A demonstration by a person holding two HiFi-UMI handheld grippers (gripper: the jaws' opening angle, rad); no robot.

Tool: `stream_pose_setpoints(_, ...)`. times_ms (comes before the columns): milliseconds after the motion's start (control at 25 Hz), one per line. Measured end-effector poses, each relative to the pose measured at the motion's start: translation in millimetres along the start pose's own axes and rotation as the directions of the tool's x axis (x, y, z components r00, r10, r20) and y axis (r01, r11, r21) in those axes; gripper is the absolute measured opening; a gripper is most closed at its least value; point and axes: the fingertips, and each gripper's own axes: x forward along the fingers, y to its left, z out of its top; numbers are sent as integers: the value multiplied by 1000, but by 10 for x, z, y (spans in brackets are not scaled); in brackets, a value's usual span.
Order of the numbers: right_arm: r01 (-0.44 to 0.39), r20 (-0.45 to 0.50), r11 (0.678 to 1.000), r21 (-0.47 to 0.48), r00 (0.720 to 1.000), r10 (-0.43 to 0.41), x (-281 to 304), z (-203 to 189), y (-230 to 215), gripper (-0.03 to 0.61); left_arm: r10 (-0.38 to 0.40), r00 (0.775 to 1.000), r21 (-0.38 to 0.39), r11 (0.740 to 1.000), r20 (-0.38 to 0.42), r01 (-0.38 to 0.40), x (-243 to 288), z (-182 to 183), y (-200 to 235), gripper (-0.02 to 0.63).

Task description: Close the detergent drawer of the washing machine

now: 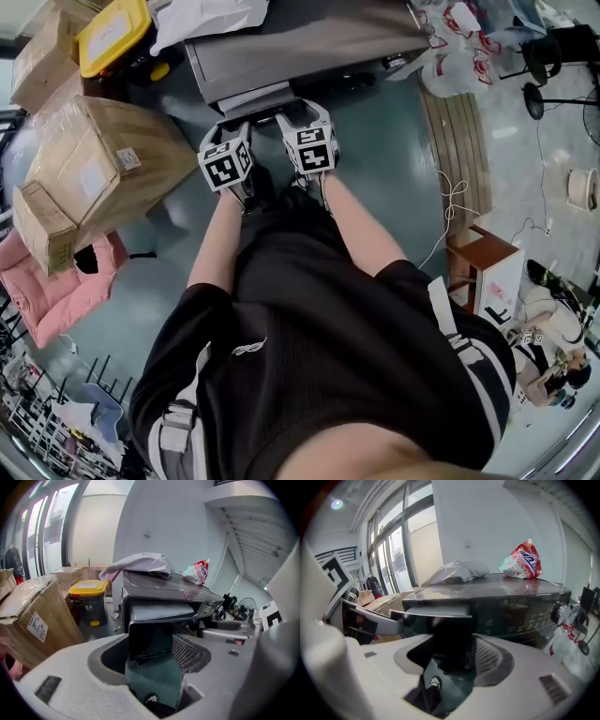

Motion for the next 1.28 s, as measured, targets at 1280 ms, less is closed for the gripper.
stream_pose_setpoints(1280,12,0,1000,14,1000,-12,173,214,18,249,-3,999,14,1000,-34,4,132,193,99,282)
